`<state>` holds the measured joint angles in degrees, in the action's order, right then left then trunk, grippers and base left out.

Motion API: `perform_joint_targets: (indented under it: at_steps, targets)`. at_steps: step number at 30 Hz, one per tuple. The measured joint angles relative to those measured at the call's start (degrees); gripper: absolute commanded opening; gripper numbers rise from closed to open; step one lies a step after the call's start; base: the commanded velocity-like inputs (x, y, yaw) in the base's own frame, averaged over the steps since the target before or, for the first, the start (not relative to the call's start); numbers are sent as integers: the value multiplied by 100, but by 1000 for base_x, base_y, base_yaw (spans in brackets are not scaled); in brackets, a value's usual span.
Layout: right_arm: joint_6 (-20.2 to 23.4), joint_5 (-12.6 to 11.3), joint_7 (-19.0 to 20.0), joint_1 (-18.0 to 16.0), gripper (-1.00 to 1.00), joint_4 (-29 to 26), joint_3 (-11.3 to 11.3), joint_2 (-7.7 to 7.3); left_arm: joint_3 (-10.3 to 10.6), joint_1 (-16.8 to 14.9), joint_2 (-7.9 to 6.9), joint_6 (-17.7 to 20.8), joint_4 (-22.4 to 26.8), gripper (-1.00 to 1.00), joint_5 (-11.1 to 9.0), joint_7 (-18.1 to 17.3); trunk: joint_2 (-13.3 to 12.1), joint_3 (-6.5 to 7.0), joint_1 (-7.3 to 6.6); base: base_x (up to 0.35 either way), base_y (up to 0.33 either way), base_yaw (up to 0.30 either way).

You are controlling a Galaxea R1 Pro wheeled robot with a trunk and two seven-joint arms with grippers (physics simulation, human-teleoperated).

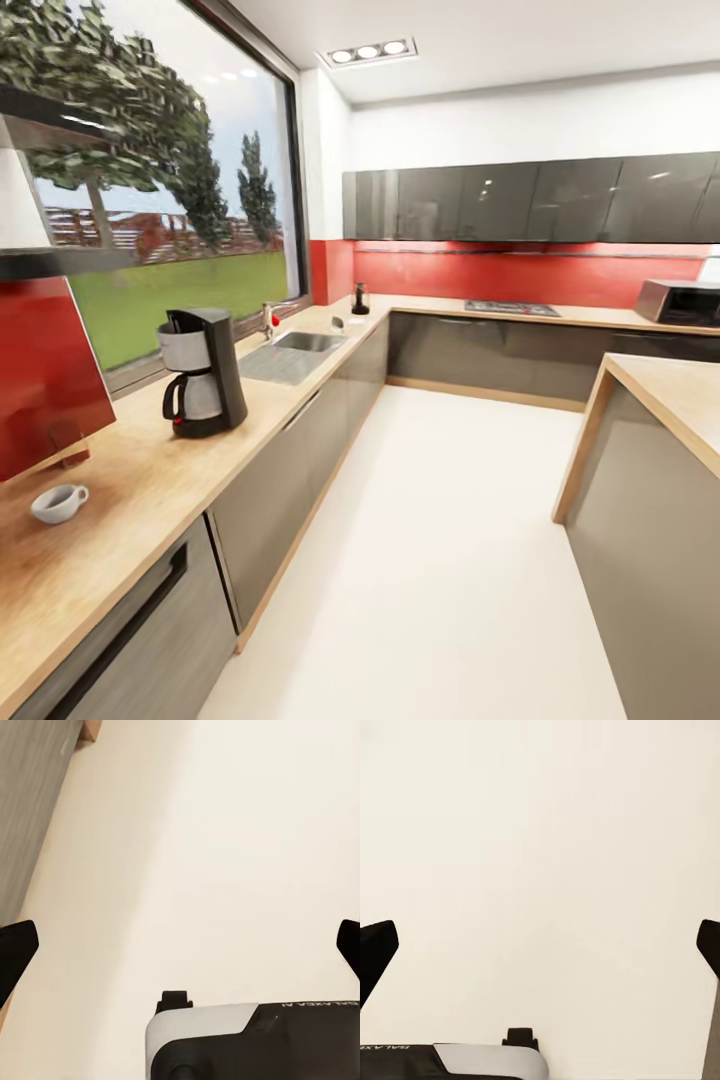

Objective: Set up a coffee station on the kitchen countertop: keep the coffee maker on the countertop, move the bottle of coffee from the kitchen shelf to the counter next to the coffee maker, place a paper coffee filter on top of the coffee maker, put the saucer next to the coffee maker with the coffee cup on the saucer, and place the electric kettle next to the coffee maker.

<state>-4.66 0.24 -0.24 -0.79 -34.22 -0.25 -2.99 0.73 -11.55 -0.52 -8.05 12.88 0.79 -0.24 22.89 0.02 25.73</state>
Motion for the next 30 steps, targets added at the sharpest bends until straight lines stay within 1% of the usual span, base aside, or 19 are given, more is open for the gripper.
perform_joint_targets:
  at_steps: [6,17,30]
  targets:
    - [1,0,-1,1,100,-1,-7,-1,-2,-1,-1,-1,2,100,7,0,0,0,0,340,-123,102]
    - [9,0,9,2,100,7,-5,-9,19,-3,-48,-9,29,100,16,1,0,0,0,340,-122,3]
    - [1,-1,9,1,100,-10,-9,-16,38,-1,-30,-6,2,100,8,1,0,0,0,340,-105,0]
